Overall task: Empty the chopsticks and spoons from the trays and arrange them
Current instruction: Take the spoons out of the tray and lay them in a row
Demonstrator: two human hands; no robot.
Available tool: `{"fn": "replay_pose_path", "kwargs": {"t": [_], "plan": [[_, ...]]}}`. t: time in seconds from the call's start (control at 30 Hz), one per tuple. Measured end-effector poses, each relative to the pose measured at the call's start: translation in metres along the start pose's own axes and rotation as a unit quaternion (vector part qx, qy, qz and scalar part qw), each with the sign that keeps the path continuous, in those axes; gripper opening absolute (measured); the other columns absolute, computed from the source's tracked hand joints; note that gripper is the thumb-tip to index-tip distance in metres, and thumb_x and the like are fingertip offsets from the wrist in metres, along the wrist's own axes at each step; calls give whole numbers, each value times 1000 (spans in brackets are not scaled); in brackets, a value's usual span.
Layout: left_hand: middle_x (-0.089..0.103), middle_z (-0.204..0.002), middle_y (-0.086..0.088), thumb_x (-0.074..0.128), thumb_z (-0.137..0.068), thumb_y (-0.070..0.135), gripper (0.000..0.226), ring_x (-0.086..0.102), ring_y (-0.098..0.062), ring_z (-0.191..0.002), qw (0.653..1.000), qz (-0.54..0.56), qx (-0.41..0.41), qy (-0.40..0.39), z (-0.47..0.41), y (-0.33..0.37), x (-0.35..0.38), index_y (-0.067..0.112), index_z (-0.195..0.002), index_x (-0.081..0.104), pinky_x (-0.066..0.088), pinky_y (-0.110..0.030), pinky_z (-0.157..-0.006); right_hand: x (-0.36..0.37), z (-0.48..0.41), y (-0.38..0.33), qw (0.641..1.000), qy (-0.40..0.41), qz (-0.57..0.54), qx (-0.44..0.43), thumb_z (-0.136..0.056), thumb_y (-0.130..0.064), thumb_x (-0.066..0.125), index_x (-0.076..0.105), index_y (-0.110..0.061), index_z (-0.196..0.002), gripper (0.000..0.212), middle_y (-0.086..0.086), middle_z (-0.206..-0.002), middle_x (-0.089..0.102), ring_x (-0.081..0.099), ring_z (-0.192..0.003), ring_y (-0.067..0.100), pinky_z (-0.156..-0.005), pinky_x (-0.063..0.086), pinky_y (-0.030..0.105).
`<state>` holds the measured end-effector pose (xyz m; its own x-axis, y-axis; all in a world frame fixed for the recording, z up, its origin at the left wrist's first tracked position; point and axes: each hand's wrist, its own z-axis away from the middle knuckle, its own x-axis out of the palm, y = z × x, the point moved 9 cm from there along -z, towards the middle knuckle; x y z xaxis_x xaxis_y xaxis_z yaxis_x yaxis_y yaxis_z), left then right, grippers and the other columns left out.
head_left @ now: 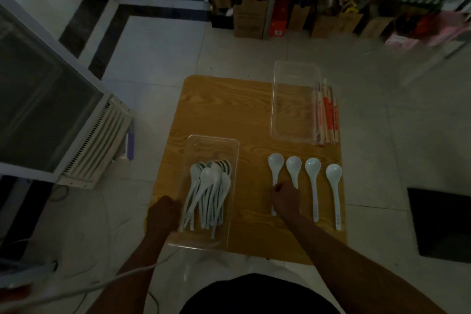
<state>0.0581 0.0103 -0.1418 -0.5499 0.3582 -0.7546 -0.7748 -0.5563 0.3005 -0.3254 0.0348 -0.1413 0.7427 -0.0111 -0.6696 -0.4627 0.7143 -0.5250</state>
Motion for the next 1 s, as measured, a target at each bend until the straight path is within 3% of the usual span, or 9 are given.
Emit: {"fn": "replay_pose_path", "kwargs": {"t": [0.17, 0.27, 0.33, 0.43, 0.53, 0.67, 0.77, 0.93, 1.0], "plan": [[62, -97, -11, 46, -98, 38, 31, 62, -31, -92, 995, -79, 65, 16, 3, 36, -12, 9, -100, 56, 40, -28, -69, 50, 25, -30, 993, -115, 2, -39, -95, -27, 60, 61, -13, -91, 15, 4, -85, 66, 67, -76, 21, -64, 56, 35], [63, -103, -14, 43, -100, 30, 28, 60, -31, -95, 991, -95, 92, -3, -6, 44, -14, 4, -101, 55, 37, -29, -68, 78, 45, -39, 987, -159, 8, -24, -96, -23, 60, 62, -10, -107, 18, 10, -98, 68, 68, -75, 19, -52, 51, 22], [63, -104, -15, 42, -101, 26, 27, 61, -30, -94, 990, -97, 105, -20, -12, 44, -14, 3, -102, 54, 38, -29, -67, 85, 53, -49, 989, -143, -10, -18, -97, -16, 57, 62, -7, -113, 19, 11, -99, 68, 66, -70, 15, -50, 50, 18], [64, -102, -16, 44, -98, 22, 22, 65, -31, -87, 990, -72, 109, -43, -23, 38, -22, 3, -101, 54, 50, -31, -68, 92, 54, -63, 993, -110, -29, -7, -95, -9, 56, 66, -3, -109, 18, 13, -92, 70, 69, -73, 22, -65, 60, 34], [65, -96, -16, 47, -95, 23, 20, 67, -31, -78, 992, -42, 103, -62, -37, 26, -33, 4, -96, 54, 58, -38, -70, 100, 54, -81, 996, -88, -22, -5, -93, -10, 58, 69, -1, -106, 19, 15, -90, 71, 70, -77, 27, -73, 60, 44], [64, -95, -14, 45, -97, 26, 23, 63, -26, -73, 993, -33, 103, -50, -56, 14, -55, 5, -96, 54, 50, -30, -62, 114, 60, -115, 999, -45, -6, -24, -92, -21, 62, 70, -2, -99, 22, 13, -87, 71, 68, -77, 25, -72, 58, 43], [65, -95, -15, 45, -97, 23, 20, 60, -22, -70, 992, -31, 102, -61, -72, 6, -65, 5, -95, 53, 45, -27, -60, 132, 70, -137, 999, -38, 24, -18, -86, -41, 70, 61, -6, -110, 43, 8, -99, 65, 61, -85, 20, -67, 48, 31], [69, -87, -16, 47, -97, 23, 20, 66, -23, -63, 992, -19, 97, -77, -87, -4, -75, 4, -95, 54, 47, -25, -50, 165, 81, -150, 992, -34, 122, 13, -77, -57, 73, 31, -3, -145, 96, 15, -138, 49, 55, -121, 31, -89, 49, 39], [69, -84, -16, 46, -97, 24, 22, 68, -24, -65, 992, -9, 98, -84, -89, -5, -75, 4, -95, 54, 47, -25, -49, 169, 81, -151, 988, -16, 153, 27, -79, -56, 72, 28, -4, -144, 94, 15, -137, 49, 56, -119, 32, -90, 49, 40]]}}
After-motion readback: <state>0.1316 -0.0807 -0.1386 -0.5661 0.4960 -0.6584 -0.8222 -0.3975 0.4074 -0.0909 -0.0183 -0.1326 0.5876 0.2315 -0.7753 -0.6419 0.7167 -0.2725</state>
